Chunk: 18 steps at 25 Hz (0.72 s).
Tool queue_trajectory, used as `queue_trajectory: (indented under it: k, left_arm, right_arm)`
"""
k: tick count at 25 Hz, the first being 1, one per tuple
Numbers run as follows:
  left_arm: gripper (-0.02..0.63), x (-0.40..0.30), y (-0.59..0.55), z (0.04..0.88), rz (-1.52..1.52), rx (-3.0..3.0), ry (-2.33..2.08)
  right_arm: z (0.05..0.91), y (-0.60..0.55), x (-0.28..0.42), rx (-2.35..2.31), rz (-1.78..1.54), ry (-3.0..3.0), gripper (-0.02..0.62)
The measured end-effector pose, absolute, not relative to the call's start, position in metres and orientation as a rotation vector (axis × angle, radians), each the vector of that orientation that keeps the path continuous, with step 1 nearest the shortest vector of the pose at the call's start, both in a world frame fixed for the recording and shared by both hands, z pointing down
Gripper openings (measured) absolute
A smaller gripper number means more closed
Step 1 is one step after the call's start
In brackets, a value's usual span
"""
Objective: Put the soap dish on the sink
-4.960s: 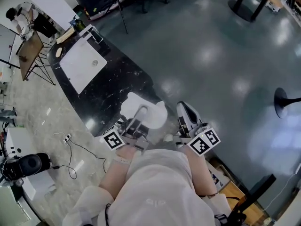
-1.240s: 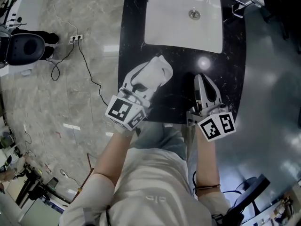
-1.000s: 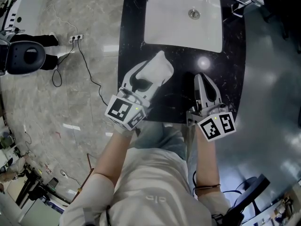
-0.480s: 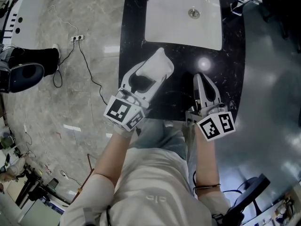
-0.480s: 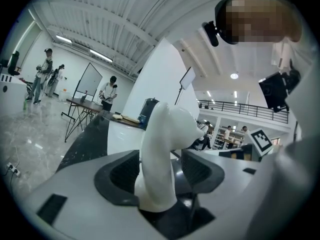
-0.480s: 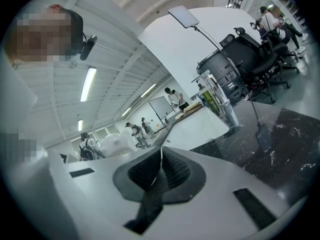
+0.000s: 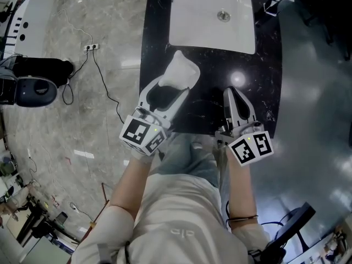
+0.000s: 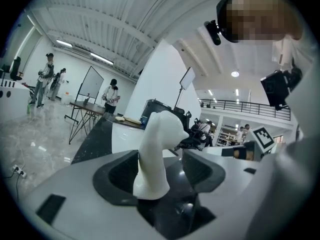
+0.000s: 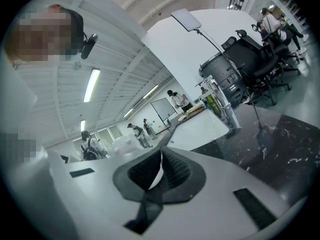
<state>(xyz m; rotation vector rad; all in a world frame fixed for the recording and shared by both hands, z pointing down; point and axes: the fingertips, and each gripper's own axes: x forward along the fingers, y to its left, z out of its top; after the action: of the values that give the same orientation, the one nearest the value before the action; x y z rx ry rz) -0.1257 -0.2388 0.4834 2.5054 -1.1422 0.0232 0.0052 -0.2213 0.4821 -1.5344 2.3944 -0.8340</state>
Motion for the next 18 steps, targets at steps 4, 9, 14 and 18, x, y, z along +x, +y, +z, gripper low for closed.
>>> queue_trajectory:
  k: [4, 9, 14, 18]
  left_arm:
    - [0.264, -0.131, -0.226, 0.476, 0.045, 2.496, -1.17]
    - [0.267, -0.141, -0.204, 0.465, 0.008, 2.51, -1.181]
    - [0.267, -0.145, -0.18, 0.442, -0.003, 2.523, -1.18]
    - [0.267, -0.138, -0.165, 0.421, 0.009, 2.542, -1.169]
  right_arm:
    - [0.477, -0.207, 0.004, -1.528, -0.822, 2.396, 0.025]
    - [0.464, -0.187, 0.0, -1.524, -0.799, 2.4, 0.025]
    - [0.444, -0.164, 0.001, -1.532, -0.761, 2.391, 0.025]
    - [0.426, -0.146, 0.01, -1.55, -0.713, 2.371, 0.025]
